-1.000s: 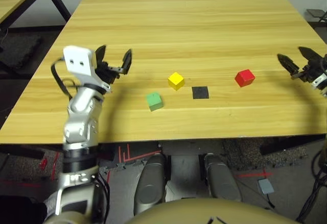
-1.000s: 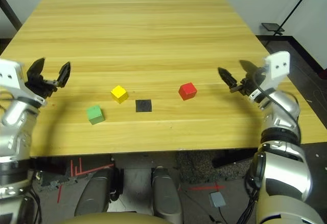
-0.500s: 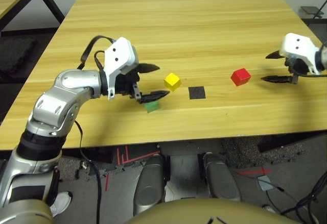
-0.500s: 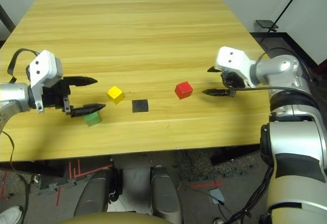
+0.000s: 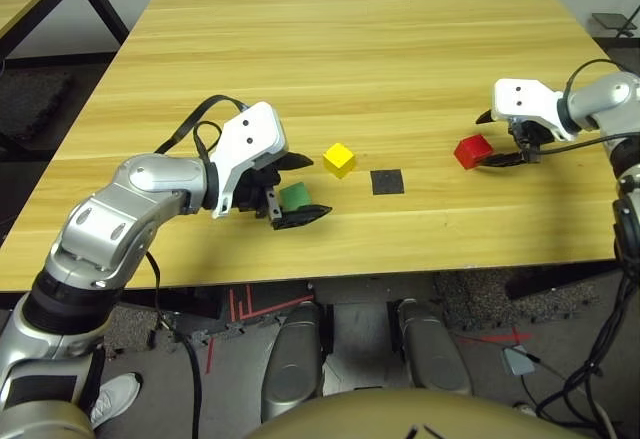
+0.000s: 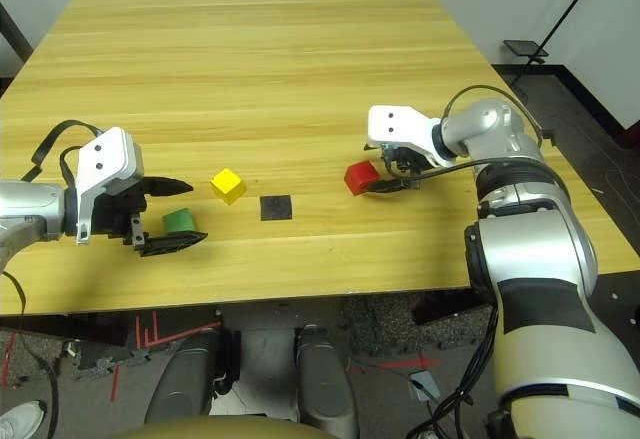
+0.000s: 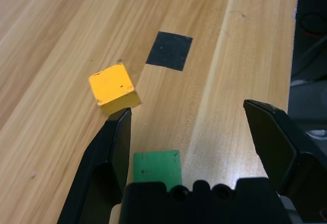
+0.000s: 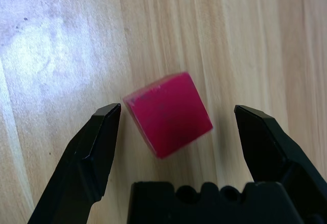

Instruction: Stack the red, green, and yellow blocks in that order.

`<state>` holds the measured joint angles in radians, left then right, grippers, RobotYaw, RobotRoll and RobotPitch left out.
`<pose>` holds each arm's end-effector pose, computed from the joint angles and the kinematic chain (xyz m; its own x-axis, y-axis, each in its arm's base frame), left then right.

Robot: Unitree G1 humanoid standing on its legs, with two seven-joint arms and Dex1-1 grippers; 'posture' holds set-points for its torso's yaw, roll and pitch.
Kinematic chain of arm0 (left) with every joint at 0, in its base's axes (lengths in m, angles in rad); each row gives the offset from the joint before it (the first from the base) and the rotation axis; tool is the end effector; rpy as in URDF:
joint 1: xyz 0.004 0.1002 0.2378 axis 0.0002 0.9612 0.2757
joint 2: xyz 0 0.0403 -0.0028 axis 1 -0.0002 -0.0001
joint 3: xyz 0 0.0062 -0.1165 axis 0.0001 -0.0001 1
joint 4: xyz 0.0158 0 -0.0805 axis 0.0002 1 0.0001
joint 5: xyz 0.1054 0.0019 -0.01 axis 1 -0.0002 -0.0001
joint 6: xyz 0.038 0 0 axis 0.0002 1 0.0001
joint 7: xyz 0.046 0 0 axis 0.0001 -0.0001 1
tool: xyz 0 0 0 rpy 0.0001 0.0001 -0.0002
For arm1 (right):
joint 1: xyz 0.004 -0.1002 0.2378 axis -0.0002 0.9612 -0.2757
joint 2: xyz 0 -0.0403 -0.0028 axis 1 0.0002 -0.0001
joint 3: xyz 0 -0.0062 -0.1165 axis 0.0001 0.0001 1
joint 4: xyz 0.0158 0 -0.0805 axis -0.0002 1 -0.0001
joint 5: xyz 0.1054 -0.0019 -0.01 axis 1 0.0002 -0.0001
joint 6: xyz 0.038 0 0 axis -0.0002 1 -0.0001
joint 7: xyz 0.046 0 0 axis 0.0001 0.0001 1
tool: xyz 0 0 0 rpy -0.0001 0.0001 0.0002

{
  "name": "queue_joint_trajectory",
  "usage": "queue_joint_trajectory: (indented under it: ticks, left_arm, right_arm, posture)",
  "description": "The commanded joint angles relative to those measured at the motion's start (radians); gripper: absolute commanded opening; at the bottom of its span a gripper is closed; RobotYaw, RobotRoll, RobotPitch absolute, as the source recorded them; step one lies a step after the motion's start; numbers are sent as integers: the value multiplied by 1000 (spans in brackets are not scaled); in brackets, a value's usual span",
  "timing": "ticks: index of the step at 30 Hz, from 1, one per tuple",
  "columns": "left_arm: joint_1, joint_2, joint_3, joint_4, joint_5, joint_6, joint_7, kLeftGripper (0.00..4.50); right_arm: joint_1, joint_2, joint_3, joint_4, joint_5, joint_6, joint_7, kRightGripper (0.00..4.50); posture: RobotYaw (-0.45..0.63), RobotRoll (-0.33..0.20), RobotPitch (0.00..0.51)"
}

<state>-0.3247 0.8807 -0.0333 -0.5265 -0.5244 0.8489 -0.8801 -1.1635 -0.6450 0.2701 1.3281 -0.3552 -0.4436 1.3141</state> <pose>0.2249 0.2235 0.1954 0.4458 -0.7652 -0.4644 0.8927 0.4184 0.1676 0.3690 -0.2742 0.1973 0.3573 0.5122 -0.7811 -0.9252 0.0793 -0.3712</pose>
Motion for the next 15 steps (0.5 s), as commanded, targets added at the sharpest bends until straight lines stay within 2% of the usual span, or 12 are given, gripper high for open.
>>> queue_joint_trajectory:
  ticks: [1,3,7,8,11,15]
  left_arm:
    - [36,18,31,-38,-14,31,21,4497]
    - [52,17,41,-49,-16,39,32,4500]
    - [68,14,54,-61,-23,50,46,4500]
    - [70,15,55,-61,-24,53,47,4500]
    - [62,15,45,-54,-23,53,50,4500]
    - [43,20,20,-27,-13,45,39,4500]
  right_arm:
    - [-11,16,13,16,-23,-4,3,4319]
    - [-11,25,11,19,-29,0,0,3895]
    - [-7,29,15,20,-38,7,16,2465]
    - [-7,27,16,18,-39,12,28,2227]
    - [-13,21,9,13,-28,26,71,2181]
    - [-62,69,-38,-40,49,163,207,2178]
  posture:
    - [448,-157,111]
    - [448,-157,111]
    - [455,-158,114]
    - [455,-158,114]
    - [431,-165,112]
    - [405,-172,109]
